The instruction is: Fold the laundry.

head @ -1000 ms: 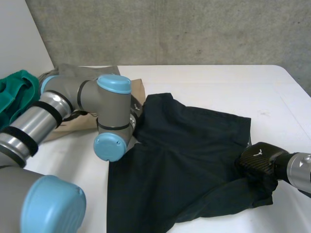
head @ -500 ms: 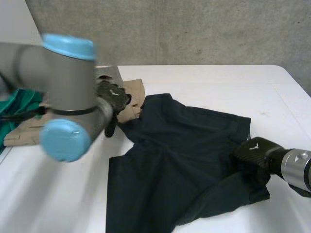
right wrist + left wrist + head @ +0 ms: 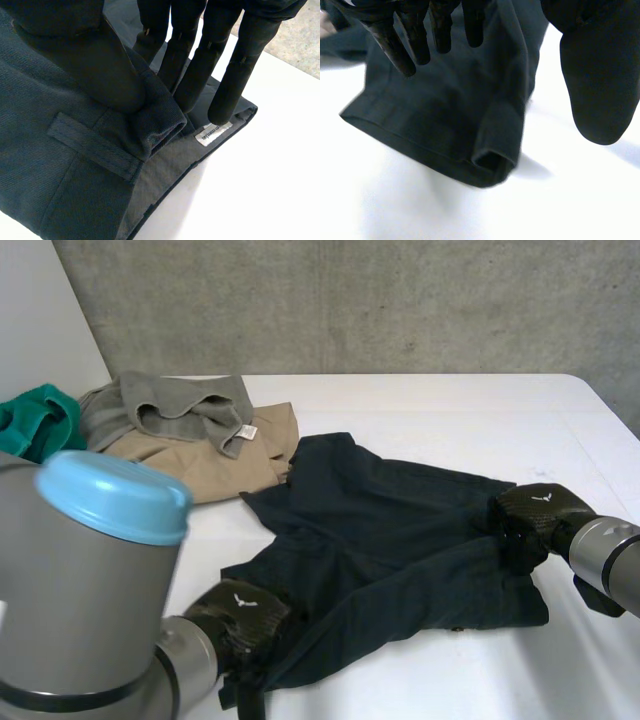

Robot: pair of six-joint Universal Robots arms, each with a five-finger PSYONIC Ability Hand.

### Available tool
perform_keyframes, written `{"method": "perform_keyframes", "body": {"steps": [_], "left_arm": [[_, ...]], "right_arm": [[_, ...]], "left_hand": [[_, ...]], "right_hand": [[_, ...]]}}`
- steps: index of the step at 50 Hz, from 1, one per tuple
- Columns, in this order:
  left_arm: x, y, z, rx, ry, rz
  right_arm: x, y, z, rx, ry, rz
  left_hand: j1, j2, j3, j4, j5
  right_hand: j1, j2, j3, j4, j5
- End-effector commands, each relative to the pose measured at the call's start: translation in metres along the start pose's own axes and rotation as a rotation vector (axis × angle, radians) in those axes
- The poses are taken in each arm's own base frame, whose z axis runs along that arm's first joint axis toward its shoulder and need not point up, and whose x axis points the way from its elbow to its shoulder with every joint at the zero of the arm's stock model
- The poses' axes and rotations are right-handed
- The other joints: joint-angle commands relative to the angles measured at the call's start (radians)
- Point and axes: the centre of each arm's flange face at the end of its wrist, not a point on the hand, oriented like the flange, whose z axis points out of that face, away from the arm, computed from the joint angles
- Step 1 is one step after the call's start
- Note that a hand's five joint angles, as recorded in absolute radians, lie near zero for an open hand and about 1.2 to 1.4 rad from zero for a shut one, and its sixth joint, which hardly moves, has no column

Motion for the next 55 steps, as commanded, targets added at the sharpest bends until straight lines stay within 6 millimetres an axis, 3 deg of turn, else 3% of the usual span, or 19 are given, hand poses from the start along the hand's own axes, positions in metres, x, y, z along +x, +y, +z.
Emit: {"method": "perform_keyframes", "body": {"steps": [1,4,5,11,14,17,19,28,32,35,38,43,48,49,50,51,52,55], "left_arm": [[0.01,0.009,0.022,-0.068,0.003,0.03],[0.01,0.009,0.028,-0.071,-0.017,0.034],[0.007,0.006,0.032,-0.054,-0.049,0.034],[0.001,0.007,0.031,-0.062,-0.108,0.11],[0.016,0.026,0.011,-0.184,0.0,0.352],[0.022,0.034,0.004,-0.245,0.056,0.478],[0.02,0.03,0.007,-0.232,0.045,0.495],[-0.026,-0.054,0.055,0.052,-0.246,0.391],[-0.047,-0.1,0.09,0.232,-0.321,0.365],[-0.054,-0.119,0.109,0.311,-0.348,0.372],[-0.07,-0.145,0.143,0.43,-0.415,0.384],[-0.081,-0.168,0.175,0.568,-0.497,0.43],[-0.081,-0.17,0.202,0.643,-0.519,0.464],[-0.079,-0.17,0.204,0.655,-0.513,0.464],[-0.077,-0.172,0.205,0.676,-0.505,0.466],[-0.073,-0.172,0.209,0.701,-0.497,0.462],[-0.072,-0.173,0.21,0.715,-0.498,0.455],[-0.068,-0.175,0.211,0.749,-0.523,0.418]], "right_arm": [[0.0,0.0,-0.003,-0.001,0.005,-0.005],[0.001,0.001,-0.005,-0.007,0.001,-0.002],[-0.002,0.001,-0.007,-0.011,-0.013,-0.008],[-0.012,0.012,-0.03,-0.102,-0.144,-0.206],[-0.015,0.034,-0.062,-0.289,-0.342,-0.429],[-0.018,0.039,-0.075,-0.344,-0.465,-0.554],[-0.018,0.038,-0.072,-0.344,-0.46,-0.55],[-0.004,0.012,-0.026,-0.199,-0.26,-0.383],[0.011,-0.003,0.005,-0.07,-0.102,-0.342],[0.019,-0.008,0.022,-0.009,-0.017,-0.332],[0.029,-0.017,0.051,0.117,0.104,-0.318],[0.038,-0.023,0.091,0.295,0.258,-0.339],[0.041,-0.024,0.123,0.442,0.369,-0.381],[0.041,-0.024,0.129,0.469,0.379,-0.389],[0.041,-0.025,0.134,0.493,0.391,-0.395],[0.038,-0.026,0.145,0.54,0.403,-0.402],[0.036,-0.024,0.15,0.548,0.404,-0.409],[0.03,-0.02,0.159,0.532,0.396,-0.418]], "left_hand": [[0.234,0.22,0.217,0.223,0.199],[0.833,0.819,0.816,0.822,0.798],[1.204,1.19,1.187,1.193,1.169],[1.208,1.194,1.191,1.197,1.173],[1.208,1.194,1.191,1.197,1.173],[1.208,1.194,1.191,1.197,1.173],[1.208,1.194,1.191,1.197,1.173],[1.208,1.194,1.191,1.197,1.173],[1.208,1.194,1.191,1.197,1.173],[1.208,1.194,1.191,1.197,1.173],[1.208,1.194,1.191,1.197,1.173],[1.208,1.194,1.191,1.197,1.173],[1.208,1.194,1.191,1.197,1.173],[1.101,1.087,1.084,1.09,1.066],[0.826,0.813,0.81,0.816,0.792],[0.129,0.115,0.112,0.118,0.094],[-0.014,-0.028,-0.031,-0.025,-0.049],[-0.014,-0.028,-0.031,-0.025,-0.049]], "right_hand": [[0.296,0.227,0.198,0.201,0.2],[0.296,0.227,0.198,0.201,0.2],[0.296,0.227,0.198,0.201,0.2],[0.296,0.227,0.198,0.201,0.2],[0.296,0.227,0.198,0.201,0.2],[0.296,0.227,0.198,0.201,0.2],[0.296,0.227,0.198,0.201,0.2],[0.296,0.227,0.198,0.201,0.2],[0.296,0.227,0.198,0.201,0.2],[0.296,0.227,0.198,0.201,0.2],[0.296,0.227,0.198,0.201,0.2],[0.296,0.227,0.198,0.201,0.2],[0.296,0.227,0.198,0.201,0.2],[0.296,0.227,0.198,0.201,0.2],[0.046,-0.023,-0.052,-0.05,-0.051],[-0.858,-0.927,-0.955,-0.953,-0.954],[-0.925,-0.995,-1.023,-1.021,-1.022],[-0.925,-0.995,-1.023,-1.021,-1.022]]}}
